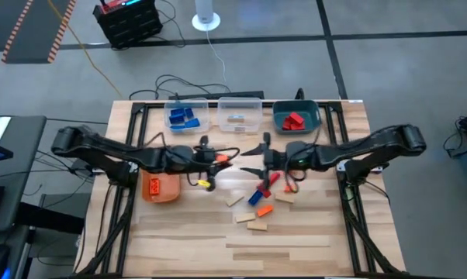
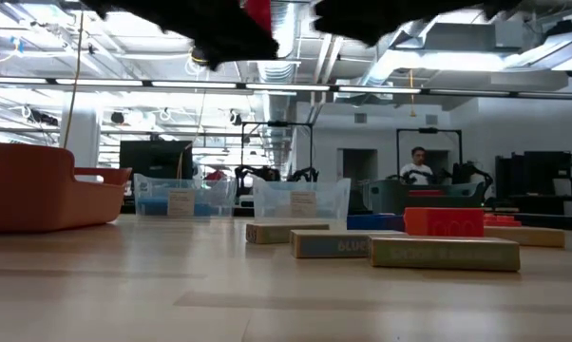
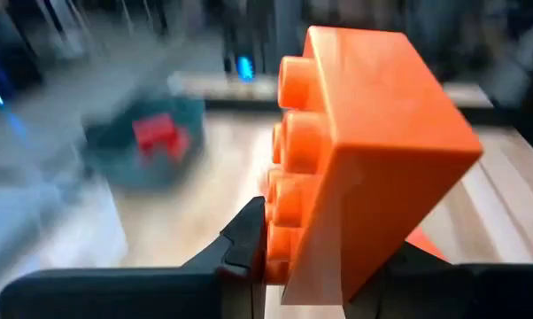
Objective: Sort blocks
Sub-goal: Put the orange game piece into the orange bin, then put the red block into the blue bin
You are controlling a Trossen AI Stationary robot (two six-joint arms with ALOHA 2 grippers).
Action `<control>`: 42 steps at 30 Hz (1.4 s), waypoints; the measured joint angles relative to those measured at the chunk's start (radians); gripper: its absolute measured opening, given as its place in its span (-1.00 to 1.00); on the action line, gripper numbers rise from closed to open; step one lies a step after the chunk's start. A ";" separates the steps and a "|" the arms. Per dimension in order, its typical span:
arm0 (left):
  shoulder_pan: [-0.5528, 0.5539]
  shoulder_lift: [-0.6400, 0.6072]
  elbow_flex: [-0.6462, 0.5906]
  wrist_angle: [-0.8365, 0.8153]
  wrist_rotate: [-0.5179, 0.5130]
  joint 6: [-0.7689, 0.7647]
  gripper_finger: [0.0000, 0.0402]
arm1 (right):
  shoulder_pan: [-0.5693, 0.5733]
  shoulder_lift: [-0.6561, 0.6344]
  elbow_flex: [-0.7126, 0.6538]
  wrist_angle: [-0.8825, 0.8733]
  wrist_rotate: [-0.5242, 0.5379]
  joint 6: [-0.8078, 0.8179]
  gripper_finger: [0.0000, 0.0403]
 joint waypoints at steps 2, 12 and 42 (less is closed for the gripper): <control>-0.023 -0.079 0.001 -0.220 0.011 -0.109 -0.58 | 0.000 -0.079 0.004 -0.147 0.004 0.043 0.32; -0.193 -0.360 -0.001 -1.236 0.034 -0.826 -0.58 | -0.013 -0.228 -0.103 -0.549 0.164 0.246 0.36; -0.243 -0.219 0.058 -1.242 -0.159 -0.849 0.38 | -0.009 0.052 -0.062 -0.865 -0.032 0.102 0.36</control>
